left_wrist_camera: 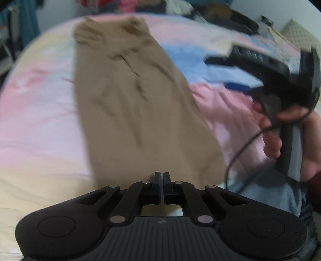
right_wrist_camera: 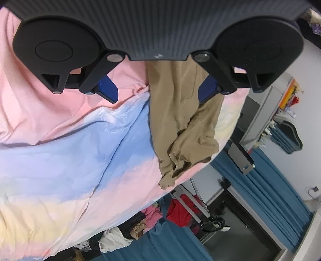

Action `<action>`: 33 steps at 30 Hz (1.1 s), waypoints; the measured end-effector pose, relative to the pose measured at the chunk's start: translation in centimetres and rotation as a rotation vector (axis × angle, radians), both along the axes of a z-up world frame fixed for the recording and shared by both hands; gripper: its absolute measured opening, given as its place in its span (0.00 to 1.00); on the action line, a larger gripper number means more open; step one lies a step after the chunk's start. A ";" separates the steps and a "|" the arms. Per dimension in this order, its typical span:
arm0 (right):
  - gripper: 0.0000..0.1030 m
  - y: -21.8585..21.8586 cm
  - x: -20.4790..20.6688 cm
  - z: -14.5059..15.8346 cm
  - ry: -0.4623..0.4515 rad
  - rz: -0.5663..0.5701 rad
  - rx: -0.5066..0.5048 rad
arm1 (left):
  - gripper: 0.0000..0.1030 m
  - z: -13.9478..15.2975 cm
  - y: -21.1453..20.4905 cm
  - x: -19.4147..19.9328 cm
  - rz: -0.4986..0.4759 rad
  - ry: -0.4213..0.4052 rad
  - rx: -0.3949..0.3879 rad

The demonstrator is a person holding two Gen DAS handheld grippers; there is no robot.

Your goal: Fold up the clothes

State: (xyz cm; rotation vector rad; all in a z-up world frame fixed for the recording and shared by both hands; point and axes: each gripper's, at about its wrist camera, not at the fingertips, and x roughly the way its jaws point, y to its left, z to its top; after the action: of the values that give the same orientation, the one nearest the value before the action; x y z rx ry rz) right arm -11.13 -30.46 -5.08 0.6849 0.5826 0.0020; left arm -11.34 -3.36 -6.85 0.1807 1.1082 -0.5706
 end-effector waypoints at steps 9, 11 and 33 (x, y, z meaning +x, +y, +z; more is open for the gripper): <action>0.85 1.7 0.1 -0.9 0.094 0.123 -0.026 | 0.85 0.3 4.8 2.0 0.159 0.016 -0.260; 0.85 1.6 -0.2 -1.3 0.120 0.135 0.026 | 0.86 0.4 6.5 2.6 0.252 -0.015 -0.300; 0.62 10.6 -4.4 -3.6 0.439 0.450 -0.121 | 0.38 -4.2 8.3 3.4 0.279 0.214 -0.181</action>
State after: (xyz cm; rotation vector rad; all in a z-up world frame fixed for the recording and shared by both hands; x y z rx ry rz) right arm -15.54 -19.81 -8.69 0.4243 1.1415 0.2391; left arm -7.89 4.95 -11.08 -0.1947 1.2558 -0.4432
